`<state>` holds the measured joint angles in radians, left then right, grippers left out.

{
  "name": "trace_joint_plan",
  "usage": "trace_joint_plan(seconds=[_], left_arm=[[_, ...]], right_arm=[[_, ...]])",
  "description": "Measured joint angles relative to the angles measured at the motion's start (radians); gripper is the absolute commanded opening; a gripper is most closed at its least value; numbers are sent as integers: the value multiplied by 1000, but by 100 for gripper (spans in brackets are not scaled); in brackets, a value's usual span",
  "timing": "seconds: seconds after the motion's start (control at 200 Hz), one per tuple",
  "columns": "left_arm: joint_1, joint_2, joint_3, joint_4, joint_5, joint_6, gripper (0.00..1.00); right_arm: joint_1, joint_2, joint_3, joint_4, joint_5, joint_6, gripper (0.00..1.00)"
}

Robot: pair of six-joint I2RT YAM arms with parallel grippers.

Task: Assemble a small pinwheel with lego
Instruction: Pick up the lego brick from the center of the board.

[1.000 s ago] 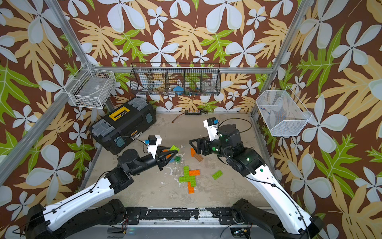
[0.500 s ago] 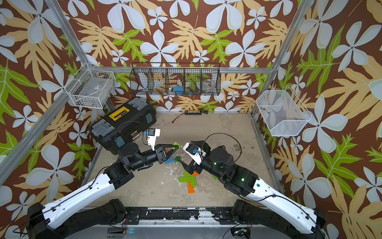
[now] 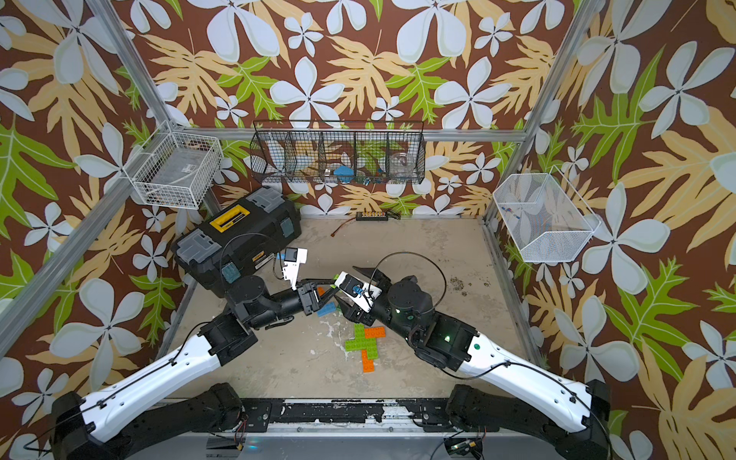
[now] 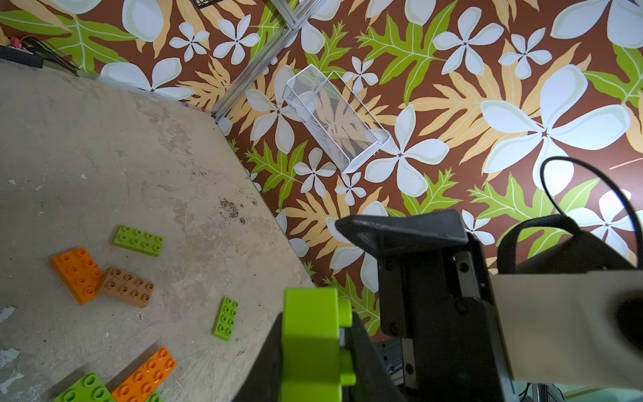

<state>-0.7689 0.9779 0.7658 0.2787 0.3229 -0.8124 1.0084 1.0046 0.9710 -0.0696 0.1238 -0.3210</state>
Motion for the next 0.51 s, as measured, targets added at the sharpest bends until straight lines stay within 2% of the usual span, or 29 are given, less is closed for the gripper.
trace_joint_plan(seconds=[0.06, 0.185, 0.375, 0.505], left_arm=[[0, -1, 0, 3, 0, 0, 0], [0, -1, 0, 10, 5, -1, 0], [0, -1, 0, 10, 21, -4, 0], [0, 2, 0, 11, 27, -7, 0]], right_arm=[[0, 10, 6, -5, -18, 0, 69], [6, 29, 11, -6, -20, 2, 54], [9, 39, 11, -6, -22, 3, 46], [8, 44, 11, -6, -14, 2, 34]])
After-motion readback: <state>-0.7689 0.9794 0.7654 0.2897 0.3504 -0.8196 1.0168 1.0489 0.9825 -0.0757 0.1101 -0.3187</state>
